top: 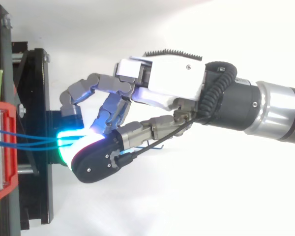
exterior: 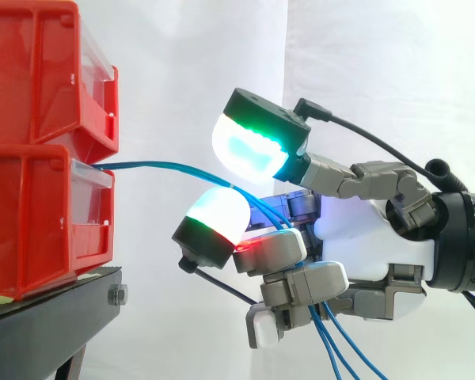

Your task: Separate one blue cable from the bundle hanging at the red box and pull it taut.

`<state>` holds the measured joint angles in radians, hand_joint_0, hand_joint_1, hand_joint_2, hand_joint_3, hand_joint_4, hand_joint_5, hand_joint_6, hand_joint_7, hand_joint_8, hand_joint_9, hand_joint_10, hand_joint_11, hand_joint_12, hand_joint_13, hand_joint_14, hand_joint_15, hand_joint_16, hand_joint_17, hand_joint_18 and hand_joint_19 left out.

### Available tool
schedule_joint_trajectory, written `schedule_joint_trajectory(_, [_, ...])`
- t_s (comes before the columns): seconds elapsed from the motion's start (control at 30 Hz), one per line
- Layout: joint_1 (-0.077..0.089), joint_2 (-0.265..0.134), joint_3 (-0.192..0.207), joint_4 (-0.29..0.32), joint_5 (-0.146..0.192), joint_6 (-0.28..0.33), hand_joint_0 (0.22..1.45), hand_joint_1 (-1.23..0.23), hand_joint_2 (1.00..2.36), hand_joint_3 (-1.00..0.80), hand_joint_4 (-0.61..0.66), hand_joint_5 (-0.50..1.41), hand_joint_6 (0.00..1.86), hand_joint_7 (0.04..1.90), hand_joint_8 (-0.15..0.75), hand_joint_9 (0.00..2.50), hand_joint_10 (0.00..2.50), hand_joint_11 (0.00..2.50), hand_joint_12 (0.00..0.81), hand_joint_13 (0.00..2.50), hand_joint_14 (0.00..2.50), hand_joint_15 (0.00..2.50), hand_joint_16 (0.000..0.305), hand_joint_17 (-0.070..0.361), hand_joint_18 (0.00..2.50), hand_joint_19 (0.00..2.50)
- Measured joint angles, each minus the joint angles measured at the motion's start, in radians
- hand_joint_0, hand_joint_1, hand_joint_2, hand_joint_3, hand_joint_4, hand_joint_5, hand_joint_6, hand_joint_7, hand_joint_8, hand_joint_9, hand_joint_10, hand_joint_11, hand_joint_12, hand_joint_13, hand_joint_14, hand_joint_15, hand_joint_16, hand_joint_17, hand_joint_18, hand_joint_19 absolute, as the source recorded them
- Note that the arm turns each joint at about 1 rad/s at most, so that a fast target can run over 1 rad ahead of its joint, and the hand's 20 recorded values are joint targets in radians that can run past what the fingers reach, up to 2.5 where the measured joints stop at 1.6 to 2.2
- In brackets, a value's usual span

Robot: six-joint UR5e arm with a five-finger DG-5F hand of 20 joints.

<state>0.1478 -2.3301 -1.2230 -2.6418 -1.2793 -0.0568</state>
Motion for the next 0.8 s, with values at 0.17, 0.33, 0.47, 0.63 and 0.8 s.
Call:
schedule_joint_trajectory(0.17, [0.001,0.000,-0.001,-0.001,0.000,0.000,0.62,-0.61,1.02,-0.26,0.18,-0.18,0.84,1.28,0.351,1.23,0.02,1.42,0.357,1.39,0.01,1.60,0.048,0.109,0.97,0.68])
schedule_joint_trajectory(0.33, [0.001,0.000,0.000,0.000,0.000,0.000,0.63,-0.71,1.02,-0.17,0.18,-0.19,0.85,1.26,0.353,1.21,0.02,1.42,0.359,1.38,0.01,1.62,0.048,0.109,0.96,0.67])
schedule_joint_trajectory(0.47, [0.002,0.000,0.000,0.000,0.000,0.000,0.61,-0.64,1.02,-0.32,0.19,-0.19,0.85,1.23,0.352,1.19,0.02,1.40,0.369,1.37,0.01,1.62,0.048,0.109,0.95,0.67])
schedule_joint_trajectory(0.63, [0.002,0.000,-0.001,0.002,-0.001,0.000,0.56,-0.45,1.00,-0.50,0.19,-0.18,0.83,1.22,0.360,1.20,0.02,1.39,0.379,1.39,0.01,1.59,0.049,0.109,0.94,0.65])
schedule_joint_trajectory(0.8, [0.001,0.000,-0.001,0.003,-0.001,-0.002,0.61,-0.46,1.01,-0.42,0.19,-0.18,0.83,1.24,0.358,1.23,0.02,1.40,0.363,1.38,0.01,1.57,0.047,0.107,0.94,0.64])
